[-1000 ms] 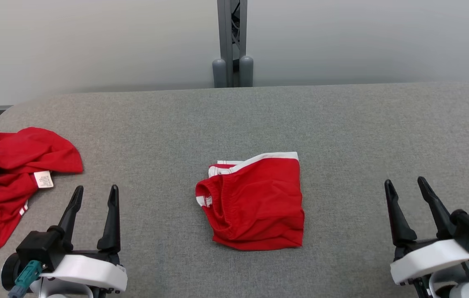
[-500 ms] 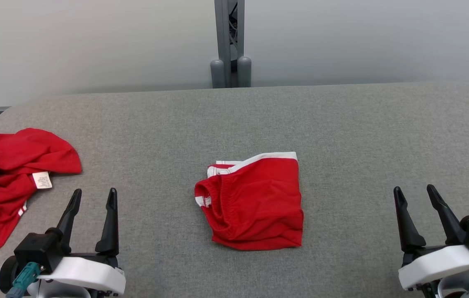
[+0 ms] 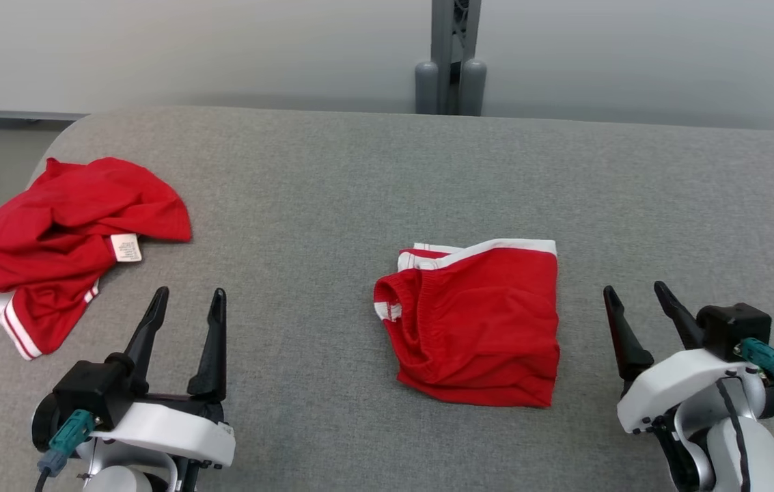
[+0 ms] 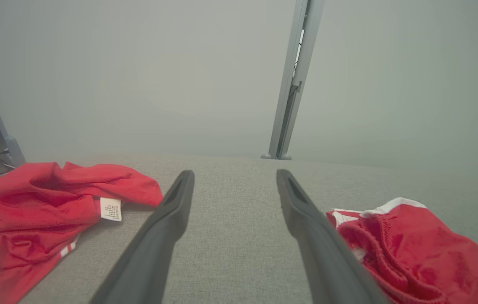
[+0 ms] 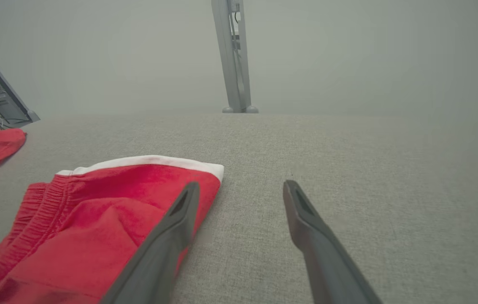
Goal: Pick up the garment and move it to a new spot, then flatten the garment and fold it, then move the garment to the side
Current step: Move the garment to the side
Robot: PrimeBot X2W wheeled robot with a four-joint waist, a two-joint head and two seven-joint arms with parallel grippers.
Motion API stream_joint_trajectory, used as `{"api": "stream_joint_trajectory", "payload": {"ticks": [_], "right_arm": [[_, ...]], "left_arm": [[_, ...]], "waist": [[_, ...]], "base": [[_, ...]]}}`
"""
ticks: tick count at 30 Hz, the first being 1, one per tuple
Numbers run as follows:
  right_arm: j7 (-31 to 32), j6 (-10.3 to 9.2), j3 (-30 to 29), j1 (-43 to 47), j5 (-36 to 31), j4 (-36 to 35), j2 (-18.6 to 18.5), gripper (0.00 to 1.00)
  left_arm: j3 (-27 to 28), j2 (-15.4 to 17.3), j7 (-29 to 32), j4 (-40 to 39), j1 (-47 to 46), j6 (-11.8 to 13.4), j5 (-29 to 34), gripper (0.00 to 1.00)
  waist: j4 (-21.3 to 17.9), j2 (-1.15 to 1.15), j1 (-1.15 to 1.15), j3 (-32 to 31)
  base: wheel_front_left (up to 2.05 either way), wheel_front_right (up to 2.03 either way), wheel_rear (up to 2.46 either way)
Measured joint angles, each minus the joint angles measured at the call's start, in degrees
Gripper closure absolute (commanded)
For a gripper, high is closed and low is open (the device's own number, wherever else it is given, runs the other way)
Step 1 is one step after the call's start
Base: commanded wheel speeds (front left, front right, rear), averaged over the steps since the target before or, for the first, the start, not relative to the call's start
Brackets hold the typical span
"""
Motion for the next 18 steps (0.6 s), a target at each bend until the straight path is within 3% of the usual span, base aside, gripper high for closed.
{"api": "stream_joint_trajectory", "payload": {"ticks": [11, 18], "right_arm": [[-1.4, 0.00, 8.8, -6.7, 6.1, 16.8, 0.0, 0.00], [-0.9, -0.02, 17.4, -6.4, 12.9, 18.0, -0.3, 0.00]], "left_arm": [[-0.7, -1.5, -1.3, 2.5, -2.5, -1.7, 0.1, 0.00], [-0.2, -1.6, -1.6, 3.4, -3.0, -2.0, 0.3, 0.00]], "waist": [[3.8, 0.00, 0.00, 4.1], [2.6, 0.00, 0.00, 4.8]], "base": [[0.00, 0.00, 0.00], [0.00, 0.00, 0.00]]}}
